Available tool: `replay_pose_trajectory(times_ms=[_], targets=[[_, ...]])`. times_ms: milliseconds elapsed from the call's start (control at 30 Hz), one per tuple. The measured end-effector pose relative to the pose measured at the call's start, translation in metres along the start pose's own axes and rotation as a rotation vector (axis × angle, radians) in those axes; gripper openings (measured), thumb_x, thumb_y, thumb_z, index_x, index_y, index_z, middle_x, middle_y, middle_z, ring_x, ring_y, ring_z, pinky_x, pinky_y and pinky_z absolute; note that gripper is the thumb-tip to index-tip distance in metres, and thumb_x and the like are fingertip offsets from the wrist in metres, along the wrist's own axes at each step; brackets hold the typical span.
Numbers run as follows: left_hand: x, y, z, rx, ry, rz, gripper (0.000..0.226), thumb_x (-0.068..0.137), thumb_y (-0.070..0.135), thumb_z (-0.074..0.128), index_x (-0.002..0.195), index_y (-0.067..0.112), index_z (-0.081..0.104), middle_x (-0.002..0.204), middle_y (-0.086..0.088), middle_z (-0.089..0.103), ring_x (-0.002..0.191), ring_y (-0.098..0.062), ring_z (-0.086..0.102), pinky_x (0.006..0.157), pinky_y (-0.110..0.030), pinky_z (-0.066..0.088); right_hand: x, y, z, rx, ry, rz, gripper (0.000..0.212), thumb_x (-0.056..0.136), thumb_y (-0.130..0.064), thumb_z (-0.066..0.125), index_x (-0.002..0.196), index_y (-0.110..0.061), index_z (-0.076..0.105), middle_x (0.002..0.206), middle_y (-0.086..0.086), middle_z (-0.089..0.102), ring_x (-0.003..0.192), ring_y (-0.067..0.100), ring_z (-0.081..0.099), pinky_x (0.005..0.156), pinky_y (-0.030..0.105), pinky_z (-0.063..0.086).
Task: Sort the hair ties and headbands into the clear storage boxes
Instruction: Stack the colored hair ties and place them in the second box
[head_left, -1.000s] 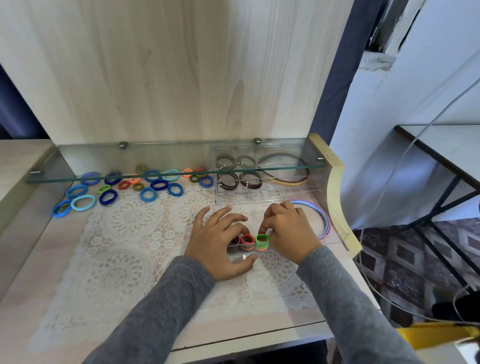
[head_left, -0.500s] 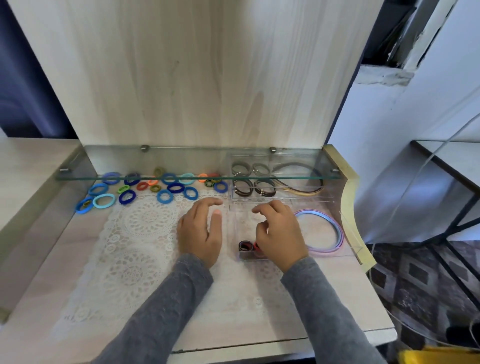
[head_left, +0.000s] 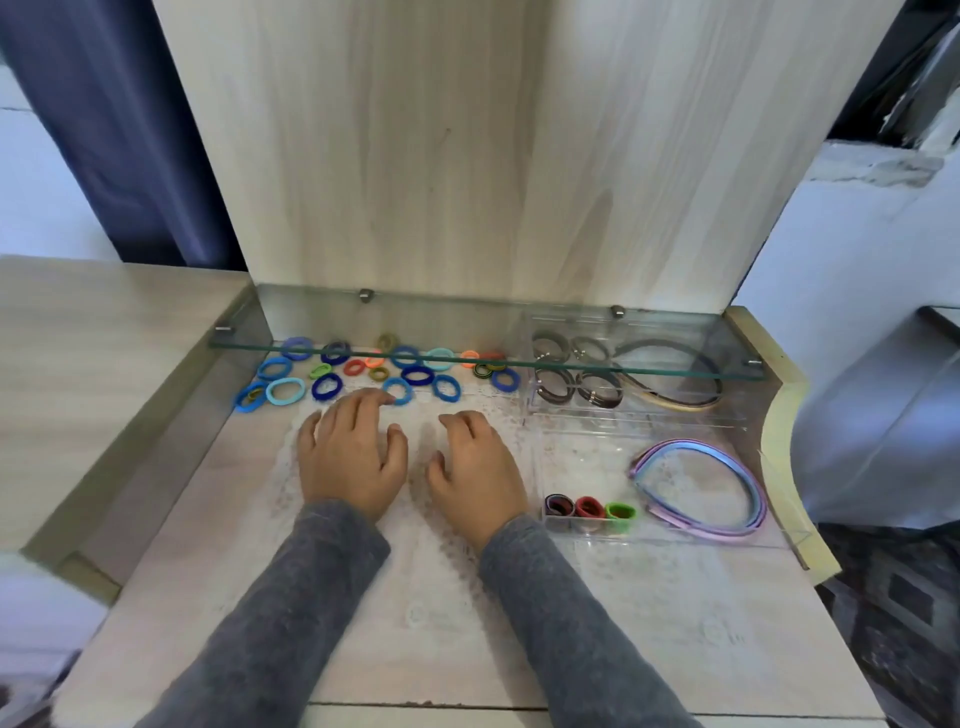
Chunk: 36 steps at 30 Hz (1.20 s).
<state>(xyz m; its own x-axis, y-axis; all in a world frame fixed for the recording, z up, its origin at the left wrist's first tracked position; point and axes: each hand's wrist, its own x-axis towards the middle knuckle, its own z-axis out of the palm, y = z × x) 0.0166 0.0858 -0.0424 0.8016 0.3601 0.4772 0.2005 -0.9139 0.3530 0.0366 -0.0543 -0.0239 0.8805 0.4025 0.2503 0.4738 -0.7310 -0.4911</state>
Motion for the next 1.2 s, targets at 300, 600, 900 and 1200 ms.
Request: replay_pose_trajectory(times_ms=[300, 600, 900, 1200], targets=[[0.025, -0.028, 0.008, 0.262, -0.241, -0.07, 0.054, 0.091, 0.043, 0.04, 0.142, 0.023, 0.041, 0.149, -0.001, 0.039, 0.137, -0.021, 0.034, 0.11, -0.045, 0.021, 0.031, 0.007, 0.029, -0.189, -0.018, 0.219, 0.061, 0.095, -0.04, 0.035, 0.148, -0.013, 0.02, 0.153, 0.012, 0.021, 0.133, 0.029, 0.027, 0.108, 0.041, 0.023], [0.054, -0.027, 0.015, 0.324, -0.279, -0.028, 0.051, 0.094, 0.04, 0.034, 0.143, 0.027, 0.035, 0.147, -0.002, 0.038, 0.131, -0.023, 0.036, 0.104, -0.044, 0.028, 0.069, 0.021, 0.037, -0.302, 0.062, 0.365, 0.051, 0.093, -0.024, 0.038, 0.142, -0.013, 0.033, 0.14, 0.021, 0.035, 0.112, 0.038, 0.049, 0.092, 0.042, 0.039], [0.066, -0.03, 0.015, 0.313, -0.268, -0.033, 0.042, 0.093, 0.039, 0.036, 0.132, 0.028, 0.051, 0.136, -0.002, 0.047, 0.121, -0.024, 0.042, 0.099, -0.042, 0.03, 0.08, 0.017, 0.036, -0.412, 0.027, 0.386, 0.053, 0.091, -0.033, 0.038, 0.138, -0.008, 0.031, 0.134, 0.019, 0.038, 0.102, 0.035, 0.056, 0.078, 0.039, 0.047], [0.063, -0.04, 0.012, 0.327, -0.246, 0.0, 0.038, 0.093, 0.043, 0.037, 0.123, 0.027, 0.054, 0.13, 0.005, 0.055, 0.116, -0.018, 0.047, 0.096, -0.044, 0.03, 0.082, 0.02, 0.036, -0.374, 0.059, 0.348, 0.041, 0.09, -0.033, 0.041, 0.123, -0.009, 0.043, 0.125, 0.014, 0.043, 0.102, 0.029, 0.056, 0.077, 0.039, 0.048]])
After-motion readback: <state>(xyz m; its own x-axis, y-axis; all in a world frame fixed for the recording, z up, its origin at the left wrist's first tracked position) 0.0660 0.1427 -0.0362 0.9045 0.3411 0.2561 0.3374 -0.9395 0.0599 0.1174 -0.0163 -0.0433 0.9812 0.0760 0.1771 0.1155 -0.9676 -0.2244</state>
